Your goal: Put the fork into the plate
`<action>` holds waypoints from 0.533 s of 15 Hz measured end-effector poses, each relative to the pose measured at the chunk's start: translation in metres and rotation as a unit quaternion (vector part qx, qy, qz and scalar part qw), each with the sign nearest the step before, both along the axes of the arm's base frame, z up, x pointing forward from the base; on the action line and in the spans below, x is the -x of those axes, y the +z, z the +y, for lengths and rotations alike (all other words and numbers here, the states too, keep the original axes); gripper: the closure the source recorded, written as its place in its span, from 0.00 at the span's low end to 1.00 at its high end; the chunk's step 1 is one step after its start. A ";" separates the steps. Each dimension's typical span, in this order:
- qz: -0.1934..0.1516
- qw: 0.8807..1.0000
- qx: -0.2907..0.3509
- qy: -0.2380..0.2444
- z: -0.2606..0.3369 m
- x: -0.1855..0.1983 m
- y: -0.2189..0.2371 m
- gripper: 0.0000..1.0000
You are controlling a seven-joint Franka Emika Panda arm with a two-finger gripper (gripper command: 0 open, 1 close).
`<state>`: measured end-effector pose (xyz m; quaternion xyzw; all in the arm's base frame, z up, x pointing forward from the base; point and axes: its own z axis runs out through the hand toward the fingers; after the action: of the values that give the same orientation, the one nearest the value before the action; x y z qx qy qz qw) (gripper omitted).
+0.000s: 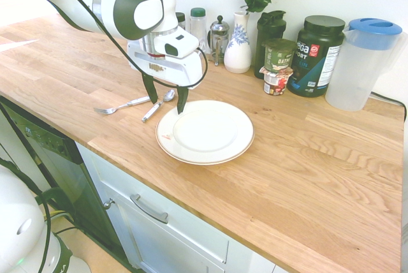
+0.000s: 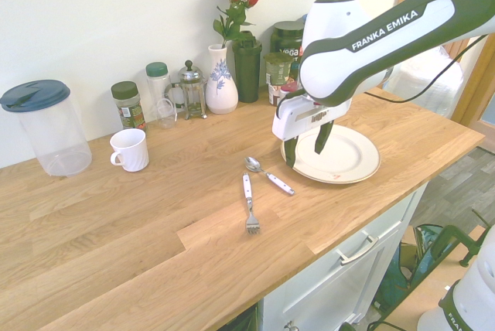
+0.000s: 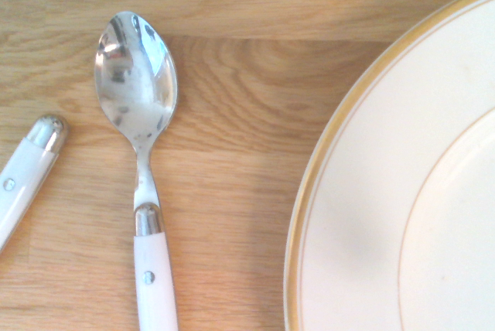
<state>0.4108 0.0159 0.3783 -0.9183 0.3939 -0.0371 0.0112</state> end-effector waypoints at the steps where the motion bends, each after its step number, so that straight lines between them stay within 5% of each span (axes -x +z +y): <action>1: 0.002 1.000 0.000 0.000 0.000 0.000 -0.001 0.00; 8: -0.026 0.999 -0.036 -0.019 0.031 -0.011 0.020 0.00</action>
<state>0.4216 0.0469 0.3983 -0.9082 0.4123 -0.0469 0.0540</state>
